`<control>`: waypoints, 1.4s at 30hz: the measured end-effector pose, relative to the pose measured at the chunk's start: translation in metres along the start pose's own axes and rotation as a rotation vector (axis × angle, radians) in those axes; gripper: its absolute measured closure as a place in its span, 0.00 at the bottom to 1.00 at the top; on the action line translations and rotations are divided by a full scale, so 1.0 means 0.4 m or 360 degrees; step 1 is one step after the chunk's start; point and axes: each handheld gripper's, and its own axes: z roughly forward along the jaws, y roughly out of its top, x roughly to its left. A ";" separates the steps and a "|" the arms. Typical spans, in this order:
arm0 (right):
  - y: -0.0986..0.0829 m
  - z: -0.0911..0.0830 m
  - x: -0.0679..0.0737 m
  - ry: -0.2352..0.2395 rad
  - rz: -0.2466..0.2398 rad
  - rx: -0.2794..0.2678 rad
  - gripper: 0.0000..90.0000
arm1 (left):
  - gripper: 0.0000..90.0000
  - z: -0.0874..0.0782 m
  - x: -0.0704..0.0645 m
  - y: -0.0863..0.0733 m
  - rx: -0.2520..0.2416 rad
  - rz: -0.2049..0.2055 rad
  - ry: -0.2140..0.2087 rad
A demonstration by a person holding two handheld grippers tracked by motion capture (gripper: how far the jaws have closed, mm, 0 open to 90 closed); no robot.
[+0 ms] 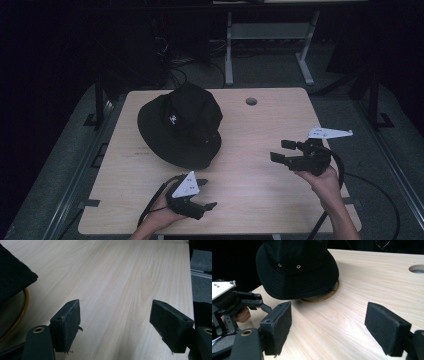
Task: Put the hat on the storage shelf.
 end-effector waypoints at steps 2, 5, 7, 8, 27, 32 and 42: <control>-0.007 -0.003 -0.001 -0.0003 0.0007 -0.0005 0.23 | 0.27 0.000 -0.001 0.000 0.0011 -0.0010 0.0010; -0.021 -0.008 -0.002 -0.0007 0.0020 -0.0002 0.23 | 0.27 0.000 0.000 -0.001 0.0030 0.0000 0.0013; -0.029 -0.013 -0.003 -0.0007 0.0020 0.0000 0.23 | 0.27 0.000 0.000 -0.001 0.0027 -0.0006 0.0014; -0.034 -0.015 -0.002 -0.0007 0.0026 -0.0002 0.23 | 0.27 0.000 0.000 -0.001 0.0025 -0.0010 0.0012; -0.116 -0.045 -0.012 -0.0041 0.0064 -0.0007 0.22 | 0.26 -0.003 0.005 -0.002 0.0021 -0.0038 0.0020; -0.142 -0.060 -0.014 -0.0057 0.0087 -0.0016 0.21 | 0.26 -0.002 0.005 -0.002 0.0025 -0.0037 0.0017; -0.195 -0.092 -0.016 -0.0096 0.0117 -0.0048 0.21 | 0.26 -0.004 0.003 -0.002 0.0015 -0.0048 0.0014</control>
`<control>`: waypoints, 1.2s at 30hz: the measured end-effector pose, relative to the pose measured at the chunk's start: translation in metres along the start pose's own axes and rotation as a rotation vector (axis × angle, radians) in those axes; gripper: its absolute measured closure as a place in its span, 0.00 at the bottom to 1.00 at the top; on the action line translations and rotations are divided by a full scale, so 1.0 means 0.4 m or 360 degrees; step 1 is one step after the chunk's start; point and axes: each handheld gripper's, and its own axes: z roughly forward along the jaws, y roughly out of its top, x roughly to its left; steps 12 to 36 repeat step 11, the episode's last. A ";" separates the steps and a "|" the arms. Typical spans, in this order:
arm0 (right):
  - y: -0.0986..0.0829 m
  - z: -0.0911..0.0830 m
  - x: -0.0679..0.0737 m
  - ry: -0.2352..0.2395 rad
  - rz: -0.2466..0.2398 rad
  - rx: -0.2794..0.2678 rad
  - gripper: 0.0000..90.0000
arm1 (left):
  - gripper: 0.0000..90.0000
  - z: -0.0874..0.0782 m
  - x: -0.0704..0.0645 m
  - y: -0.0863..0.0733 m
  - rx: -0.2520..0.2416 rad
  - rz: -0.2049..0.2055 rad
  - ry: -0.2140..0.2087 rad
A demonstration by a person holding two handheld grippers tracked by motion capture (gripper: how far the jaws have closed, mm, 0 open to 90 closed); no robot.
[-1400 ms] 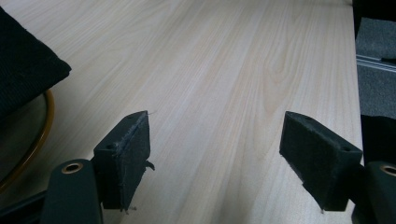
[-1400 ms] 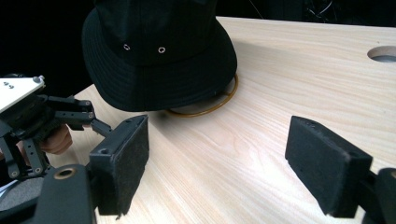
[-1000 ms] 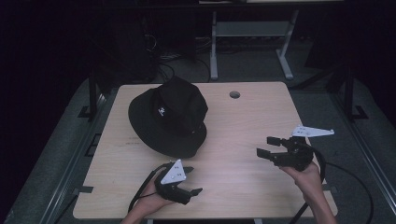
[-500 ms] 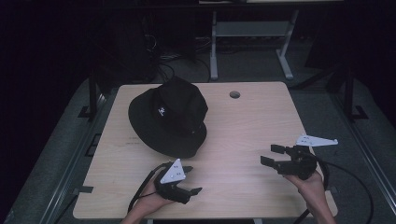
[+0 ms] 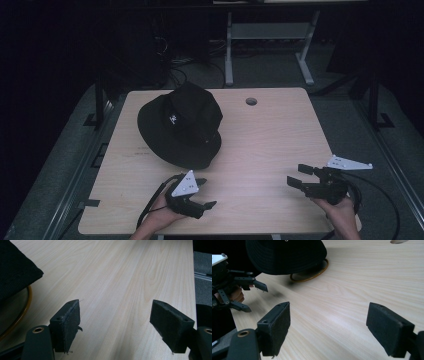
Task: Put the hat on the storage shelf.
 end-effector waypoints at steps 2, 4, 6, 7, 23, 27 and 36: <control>-0.011 -0.007 0.001 -0.0012 0.0010 0.0005 0.21 | 0.26 -0.001 0.001 0.000 -0.0002 -0.0002 -0.0004; -0.022 -0.014 0.004 -0.0024 0.0006 0.0010 0.21 | 0.26 -0.003 0.001 0.001 -0.0007 -0.0005 -0.0007; -0.033 -0.021 0.010 -0.0035 -0.0010 0.0004 0.21 | 0.26 -0.003 0.001 0.002 -0.0019 -0.0014 -0.0007; -0.038 -0.025 0.015 -0.0047 -0.0021 0.0006 0.21 | 0.26 -0.004 0.002 0.002 -0.0021 -0.0019 -0.0011; -0.063 -0.046 0.039 -0.0068 -0.0045 -0.0059 0.20 | 0.26 -0.003 0.002 0.003 -0.0022 -0.0021 -0.0013; -0.063 -0.046 0.039 -0.0068 -0.0045 -0.0059 0.20 | 0.26 -0.003 0.002 0.003 -0.0022 -0.0021 -0.0013; -0.063 -0.046 0.039 -0.0068 -0.0045 -0.0059 0.20 | 0.26 -0.003 0.002 0.003 -0.0022 -0.0021 -0.0013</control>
